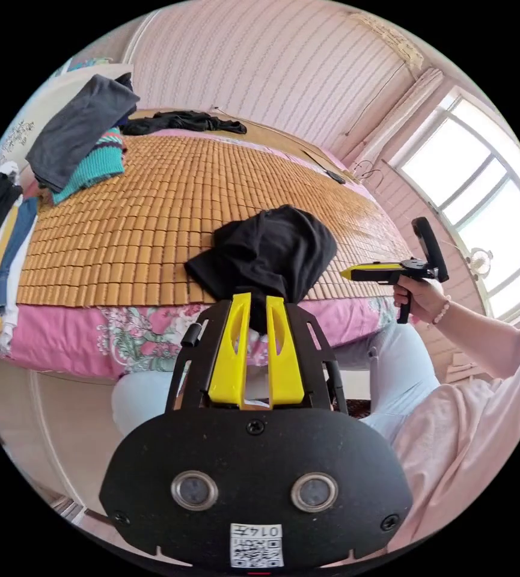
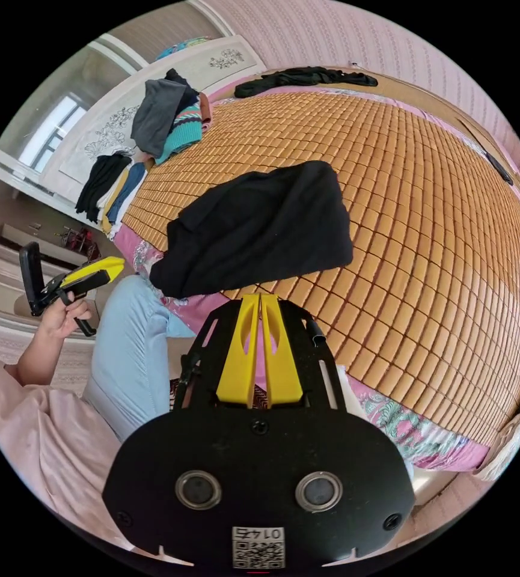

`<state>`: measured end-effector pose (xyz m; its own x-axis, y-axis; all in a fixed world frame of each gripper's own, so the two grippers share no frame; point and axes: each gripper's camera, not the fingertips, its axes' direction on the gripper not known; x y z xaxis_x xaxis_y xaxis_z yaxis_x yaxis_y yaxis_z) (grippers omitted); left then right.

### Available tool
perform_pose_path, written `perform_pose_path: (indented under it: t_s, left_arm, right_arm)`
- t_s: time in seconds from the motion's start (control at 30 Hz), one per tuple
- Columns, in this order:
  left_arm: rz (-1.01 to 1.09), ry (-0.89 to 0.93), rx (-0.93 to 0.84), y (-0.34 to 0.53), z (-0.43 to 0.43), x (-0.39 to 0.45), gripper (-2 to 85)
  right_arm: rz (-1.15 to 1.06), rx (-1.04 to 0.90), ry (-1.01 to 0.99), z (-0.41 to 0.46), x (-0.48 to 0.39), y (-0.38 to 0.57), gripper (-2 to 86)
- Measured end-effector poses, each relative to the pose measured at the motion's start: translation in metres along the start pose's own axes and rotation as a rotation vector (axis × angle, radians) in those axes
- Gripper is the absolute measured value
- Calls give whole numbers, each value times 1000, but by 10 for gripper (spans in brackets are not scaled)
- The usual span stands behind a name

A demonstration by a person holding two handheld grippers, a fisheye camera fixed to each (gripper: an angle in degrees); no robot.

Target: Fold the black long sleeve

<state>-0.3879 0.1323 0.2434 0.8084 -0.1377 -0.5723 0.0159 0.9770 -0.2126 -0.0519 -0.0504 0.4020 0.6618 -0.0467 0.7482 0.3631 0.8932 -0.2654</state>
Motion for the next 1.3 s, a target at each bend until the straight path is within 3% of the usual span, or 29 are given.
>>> perform_pose_path:
  t_s: [0.1,0.23,0.33,0.4,0.6,0.63,0.87,0.97,1.07,1.23,1.3]
  left_arm:
    - [-64,-104,-53,-21,11,-28,56]
    - [-118,-177,-88,-54,40,-47,87]
    - [-126,-84,-161,-70,70,-50,113]
    - [-113,-102,-265,-71,91,-50,114]
    - [-51,-52,-211,-55,66,-49,56]
    - [-66,4,-189,-51,55,-51,4]
    - [-40,216,51,-8,-44,-33,-9]
    - [-42,329,170,12,-94,-22,-10]
    - [-15,423,339,26,-152,-9,-10]
    - [68,375,499,45,-242,5,-10]
    - [105,444,586,57,-273,6,-10]
  right_arm:
    - [-77,21,-120,8,-27,-31,32]
    - [31,4,-100,27,-29,-59,125]
    - [165,-52,-159,34,-8,-64,96]
    - [235,-62,-230,23,12,-51,23]
    - [194,135,-290,-90,63,39,0]
    - [200,159,-286,-106,69,53,-1]
    - [308,415,-113,-279,115,218,-4]
    - [315,523,-125,-329,114,271,-4]
    - [238,624,-160,-377,102,310,-4]
    - [87,783,-214,-453,79,366,-4]
    - [56,895,-272,-487,73,394,-5]
